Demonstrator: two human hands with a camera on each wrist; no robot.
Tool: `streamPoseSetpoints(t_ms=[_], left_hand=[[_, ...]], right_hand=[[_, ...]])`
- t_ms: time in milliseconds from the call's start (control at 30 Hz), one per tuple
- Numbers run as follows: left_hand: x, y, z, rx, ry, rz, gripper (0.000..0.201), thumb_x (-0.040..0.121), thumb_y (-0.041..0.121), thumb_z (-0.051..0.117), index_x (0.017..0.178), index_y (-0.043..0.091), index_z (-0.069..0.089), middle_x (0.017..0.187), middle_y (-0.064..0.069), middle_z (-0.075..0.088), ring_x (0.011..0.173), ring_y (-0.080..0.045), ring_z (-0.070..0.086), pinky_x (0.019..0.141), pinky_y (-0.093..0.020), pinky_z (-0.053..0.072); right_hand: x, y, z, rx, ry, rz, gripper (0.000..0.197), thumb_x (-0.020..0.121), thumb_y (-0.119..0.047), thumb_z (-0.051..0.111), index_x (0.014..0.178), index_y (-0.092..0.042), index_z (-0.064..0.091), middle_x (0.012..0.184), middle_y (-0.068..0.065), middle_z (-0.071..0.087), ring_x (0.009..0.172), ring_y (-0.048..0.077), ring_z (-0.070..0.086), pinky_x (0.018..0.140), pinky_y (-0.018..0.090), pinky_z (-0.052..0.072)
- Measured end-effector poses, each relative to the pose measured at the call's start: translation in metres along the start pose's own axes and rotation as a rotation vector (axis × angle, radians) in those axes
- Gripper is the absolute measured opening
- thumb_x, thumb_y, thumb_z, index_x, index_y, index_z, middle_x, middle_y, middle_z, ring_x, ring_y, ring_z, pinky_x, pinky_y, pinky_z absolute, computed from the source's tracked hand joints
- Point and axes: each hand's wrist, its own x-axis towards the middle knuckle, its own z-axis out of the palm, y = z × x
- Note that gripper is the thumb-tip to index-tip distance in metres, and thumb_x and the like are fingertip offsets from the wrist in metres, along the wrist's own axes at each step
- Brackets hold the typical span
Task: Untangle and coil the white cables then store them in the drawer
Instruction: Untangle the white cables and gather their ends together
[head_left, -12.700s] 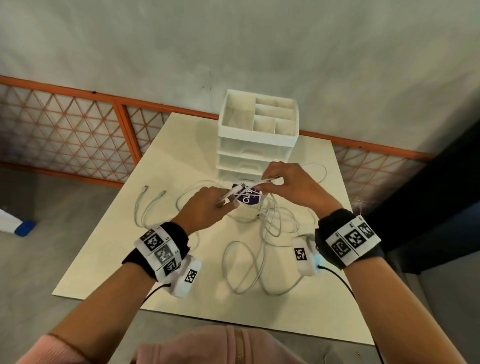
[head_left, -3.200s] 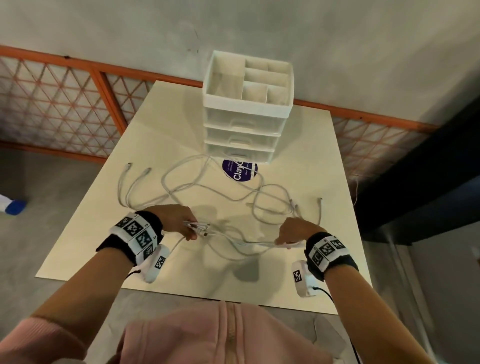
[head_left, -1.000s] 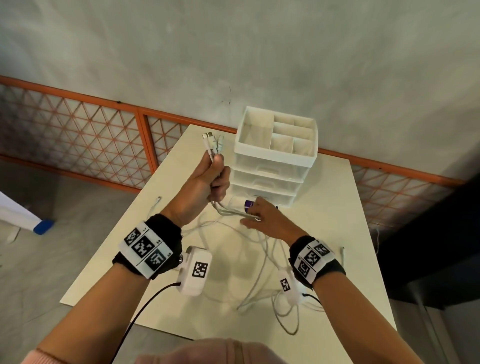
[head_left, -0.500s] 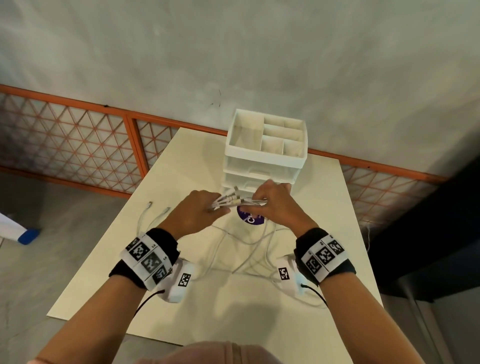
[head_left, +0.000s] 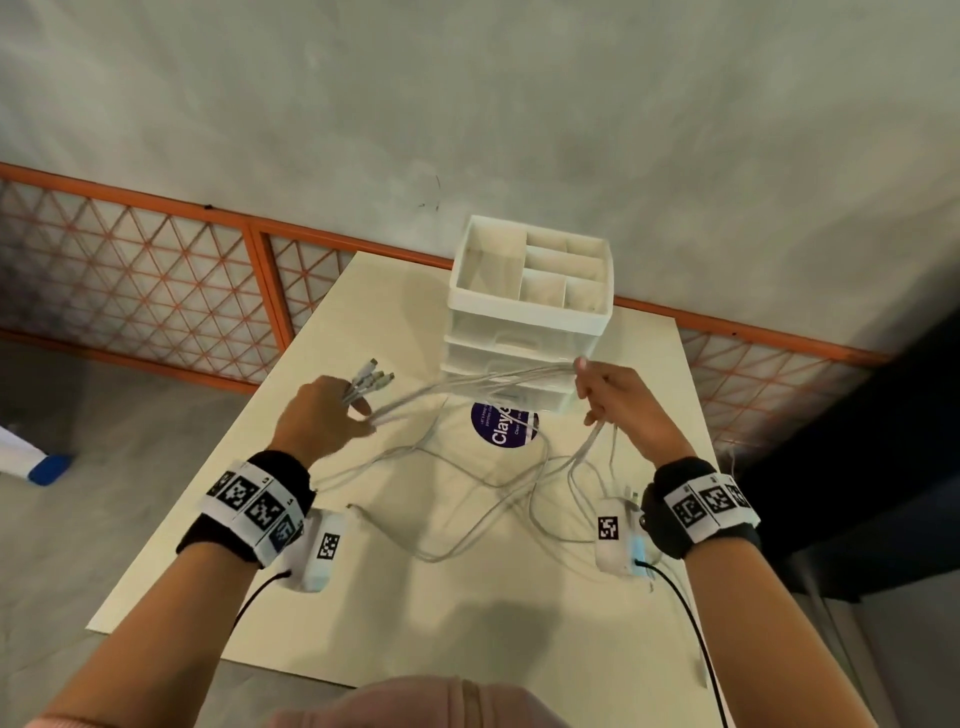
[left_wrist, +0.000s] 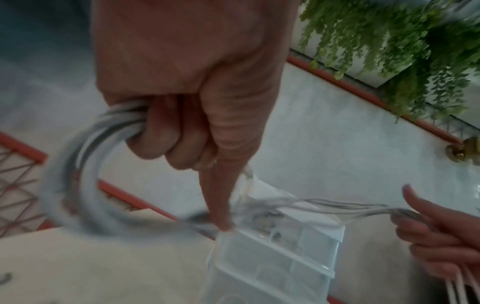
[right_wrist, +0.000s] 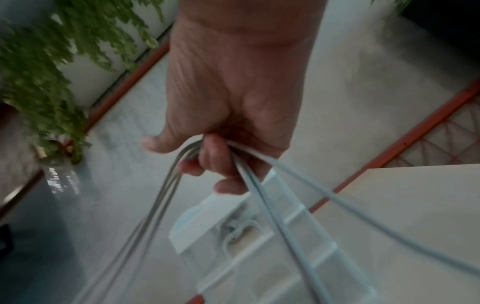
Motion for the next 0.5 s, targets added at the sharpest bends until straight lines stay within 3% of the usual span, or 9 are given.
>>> streamPoseSetpoints(t_ms=[67, 167, 267, 333, 367, 400, 500], left_hand=[[-0.005, 0.009, 0.006, -0.156, -0.079, 0.064, 0.035, 0.066, 0.023, 0.085, 0.094, 0.011, 0.067, 0.063, -0.001, 0.05, 0.057, -0.017, 0.047, 0.056, -0.026, 0.031], [-0.011, 0.038, 0.011, -0.42, -0.038, 0.172, 0.048, 0.064, 0.032, 0.085, 0.099, 0.009, 0.062, 0.053, 0.006, 0.035, 0.047, -0.009, 0.03, 0.053, -0.025, 0.024], [-0.019, 0.069, 0.013, -0.611, -0.141, 0.319, 0.04, 0.07, 0.027, 0.081, 0.103, 0.015, 0.06, 0.059, 0.012, 0.048, 0.053, -0.003, 0.041, 0.065, -0.017, 0.036], [-0.023, 0.084, 0.018, -0.609, -0.242, 0.441, 0.026, 0.081, 0.015, 0.073, 0.102, 0.023, 0.06, 0.067, 0.023, 0.063, 0.062, 0.009, 0.055, 0.068, -0.006, 0.039], [-0.023, 0.087, 0.022, -0.57, -0.238, 0.474, 0.016, 0.085, 0.014, 0.067, 0.097, 0.022, 0.061, 0.065, 0.023, 0.063, 0.061, 0.011, 0.054, 0.064, -0.006, 0.038], [-0.022, 0.088, 0.024, -0.53, -0.202, 0.492, 0.004, 0.089, 0.014, 0.062, 0.091, 0.018, 0.062, 0.059, 0.019, 0.06, 0.056, 0.01, 0.051, 0.06, -0.007, 0.036], [-0.017, 0.084, 0.023, -0.415, -0.046, 0.482, 0.014, 0.093, 0.019, 0.056, 0.086, 0.008, 0.058, 0.058, 0.01, 0.048, 0.051, 0.001, 0.045, 0.053, -0.012, 0.034]], right_hand=[[0.004, -0.015, 0.004, -0.088, 0.019, 0.021, 0.053, 0.094, -0.054, 0.041, 0.063, -0.014, 0.055, 0.052, -0.006, 0.034, 0.051, 0.012, 0.035, 0.057, 0.027, 0.038], [0.005, -0.034, 0.014, -0.361, -0.045, -0.057, 0.051, 0.097, -0.044, 0.041, 0.058, -0.014, 0.056, 0.05, -0.006, 0.041, 0.047, 0.008, 0.038, 0.055, 0.024, 0.032], [0.0, -0.054, 0.032, -0.429, -0.223, -0.115, 0.052, 0.098, -0.043, 0.04, 0.057, -0.018, 0.057, 0.053, -0.002, 0.043, 0.05, 0.013, 0.039, 0.058, 0.026, 0.032], [-0.004, -0.068, 0.042, -0.306, -0.319, -0.123, 0.053, 0.099, -0.045, 0.036, 0.061, -0.017, 0.06, 0.047, -0.012, 0.042, 0.048, 0.009, 0.034, 0.055, 0.022, 0.031], [-0.005, -0.073, 0.044, -0.239, -0.345, -0.123, 0.054, 0.1, -0.045, 0.034, 0.065, -0.014, 0.061, 0.042, -0.013, 0.042, 0.045, 0.007, 0.03, 0.052, 0.019, 0.029], [-0.005, -0.077, 0.043, -0.19, -0.361, -0.126, 0.054, 0.1, -0.044, 0.033, 0.069, -0.01, 0.062, 0.04, -0.014, 0.042, 0.044, 0.005, 0.027, 0.049, 0.016, 0.027], [-0.004, -0.069, 0.033, -0.158, -0.343, -0.138, 0.049, 0.096, -0.049, 0.042, 0.074, -0.01, 0.063, 0.047, -0.013, 0.033, 0.048, 0.008, 0.029, 0.049, 0.018, 0.027]])
